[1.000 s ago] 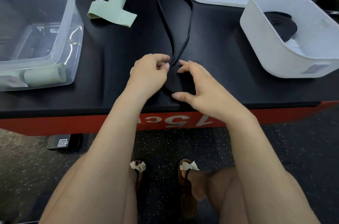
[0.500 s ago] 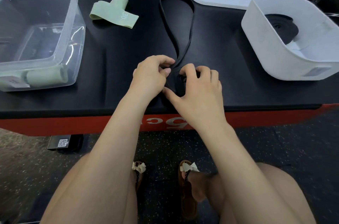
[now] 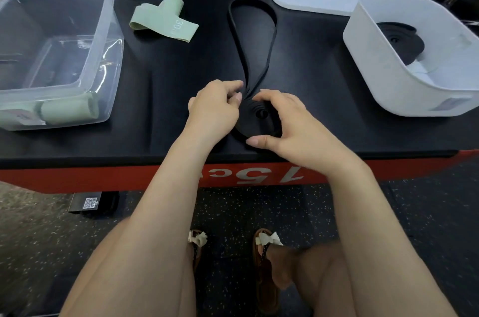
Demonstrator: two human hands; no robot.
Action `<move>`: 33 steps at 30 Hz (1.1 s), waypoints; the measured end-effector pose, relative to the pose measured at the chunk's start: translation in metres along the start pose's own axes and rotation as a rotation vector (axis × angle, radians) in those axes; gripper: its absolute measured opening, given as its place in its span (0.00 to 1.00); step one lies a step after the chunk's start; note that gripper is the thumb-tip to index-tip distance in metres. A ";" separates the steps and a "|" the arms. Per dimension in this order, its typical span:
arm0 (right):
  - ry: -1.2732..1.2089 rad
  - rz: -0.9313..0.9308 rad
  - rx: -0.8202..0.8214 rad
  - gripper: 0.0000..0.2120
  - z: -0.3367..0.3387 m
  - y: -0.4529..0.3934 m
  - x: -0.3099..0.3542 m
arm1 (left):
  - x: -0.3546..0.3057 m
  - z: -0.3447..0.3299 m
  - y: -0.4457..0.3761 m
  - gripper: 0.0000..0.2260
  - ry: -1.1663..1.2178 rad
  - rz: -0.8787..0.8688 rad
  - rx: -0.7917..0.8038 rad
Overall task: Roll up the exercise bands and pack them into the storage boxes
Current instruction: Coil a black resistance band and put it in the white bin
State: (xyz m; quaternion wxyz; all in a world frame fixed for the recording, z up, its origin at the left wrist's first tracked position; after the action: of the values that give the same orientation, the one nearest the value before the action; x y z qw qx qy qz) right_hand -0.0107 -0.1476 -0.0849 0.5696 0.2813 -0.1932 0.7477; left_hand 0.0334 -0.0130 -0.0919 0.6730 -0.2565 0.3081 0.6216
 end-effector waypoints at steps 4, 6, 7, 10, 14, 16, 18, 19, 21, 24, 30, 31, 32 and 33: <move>-0.018 0.016 0.080 0.34 0.006 -0.002 -0.006 | -0.001 0.002 0.000 0.13 -0.012 -0.003 -0.014; -0.038 0.032 0.111 0.34 0.008 -0.004 -0.008 | 0.000 0.003 0.001 0.12 0.008 -0.002 -0.017; -0.048 0.038 0.126 0.34 0.009 -0.004 -0.009 | 0.000 0.004 0.001 0.11 0.015 0.000 -0.014; -0.092 0.030 0.144 0.40 0.011 -0.004 -0.009 | 0.002 0.004 0.000 0.08 -0.003 0.005 -0.004; 0.145 -0.120 0.048 0.48 0.020 0.000 -0.007 | 0.002 0.004 -0.002 0.07 -0.044 0.012 -0.024; 0.319 -0.175 0.040 0.46 0.022 0.005 -0.001 | 0.002 0.002 -0.002 0.07 -0.009 0.005 -0.025; 0.427 -0.186 0.065 0.43 0.015 0.009 0.009 | 0.003 0.001 -0.002 0.08 0.024 0.002 -0.026; 0.469 -0.190 0.059 0.44 0.009 0.010 0.014 | 0.002 0.000 -0.003 0.09 0.035 -0.005 -0.027; 0.540 -0.209 -0.009 0.46 -0.003 0.010 0.021 | 0.001 -0.001 -0.003 0.13 0.058 -0.030 -0.029; 0.595 -0.219 -0.186 0.46 -0.018 0.008 0.028 | 0.002 -0.003 -0.004 0.16 0.091 -0.045 -0.018; 0.444 -0.170 -0.215 0.38 -0.015 0.001 0.016 | 0.002 -0.004 -0.004 0.19 0.115 -0.035 -0.005; 0.414 -0.161 -0.190 0.38 -0.013 0.000 0.014 | 0.002 -0.004 -0.003 0.19 0.121 -0.032 -0.003; 0.378 -0.149 -0.165 0.38 -0.011 -0.001 0.012 | 0.002 -0.003 -0.003 0.18 0.124 -0.026 -0.001; 0.337 -0.137 -0.139 0.37 -0.009 -0.002 0.010 | 0.002 -0.003 -0.002 0.18 0.122 -0.017 -0.001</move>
State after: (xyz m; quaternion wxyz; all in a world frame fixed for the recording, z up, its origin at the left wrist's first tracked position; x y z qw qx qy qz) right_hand -0.0129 -0.1341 -0.0856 0.6614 0.1246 -0.1267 0.7287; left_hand 0.0356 -0.0145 -0.0954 0.6580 -0.2970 0.3458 0.5994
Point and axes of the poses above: each hand's wrist, its own y-axis away from the middle knuckle, its own z-axis out of the back of the hand, x = y × z, the point moved 4 cm from there along -y, towards the middle knuckle, and after that the axes turned 1 degree about -y, right-handed, at the moved point
